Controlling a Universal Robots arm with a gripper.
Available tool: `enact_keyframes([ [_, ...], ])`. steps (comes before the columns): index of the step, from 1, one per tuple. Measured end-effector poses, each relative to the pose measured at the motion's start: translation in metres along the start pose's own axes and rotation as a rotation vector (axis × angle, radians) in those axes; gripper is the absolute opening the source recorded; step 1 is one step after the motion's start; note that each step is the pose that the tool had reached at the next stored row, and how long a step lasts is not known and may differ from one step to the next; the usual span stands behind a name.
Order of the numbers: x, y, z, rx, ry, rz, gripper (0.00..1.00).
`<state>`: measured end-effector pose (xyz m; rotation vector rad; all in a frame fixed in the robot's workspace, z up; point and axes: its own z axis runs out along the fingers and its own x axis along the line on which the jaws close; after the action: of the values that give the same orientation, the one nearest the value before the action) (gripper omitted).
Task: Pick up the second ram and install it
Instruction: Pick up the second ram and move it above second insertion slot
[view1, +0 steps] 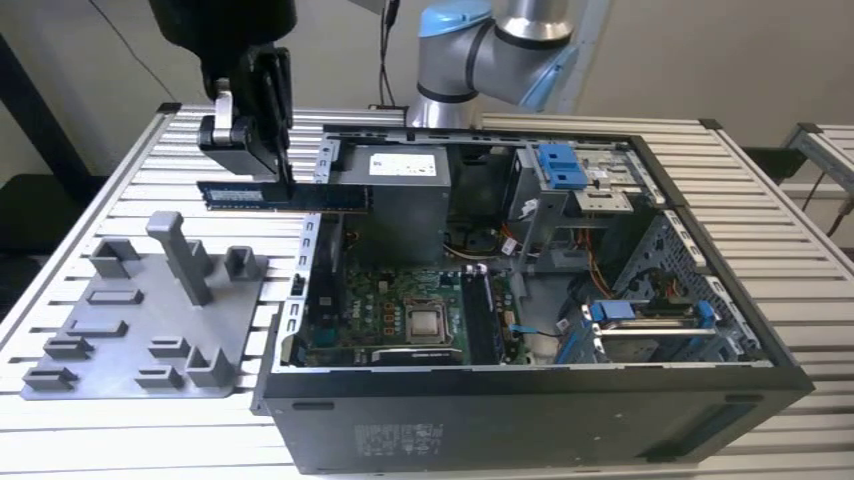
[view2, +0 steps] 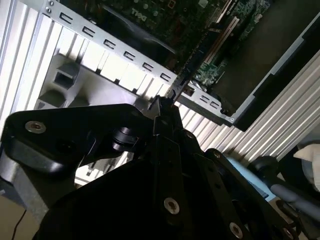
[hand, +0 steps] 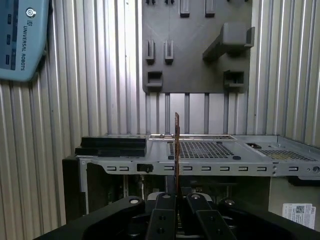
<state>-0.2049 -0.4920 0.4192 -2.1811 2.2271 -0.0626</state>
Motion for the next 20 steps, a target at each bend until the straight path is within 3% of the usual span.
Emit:
enact_keyframes([
  [7, -0.0003, -0.0155, 0.0007, 0.0001, 0.0000, 0.000, 0.14],
  [20, -0.0011, -0.0506, 0.0023, 0.0000, -0.0001, 0.000, 0.14],
])
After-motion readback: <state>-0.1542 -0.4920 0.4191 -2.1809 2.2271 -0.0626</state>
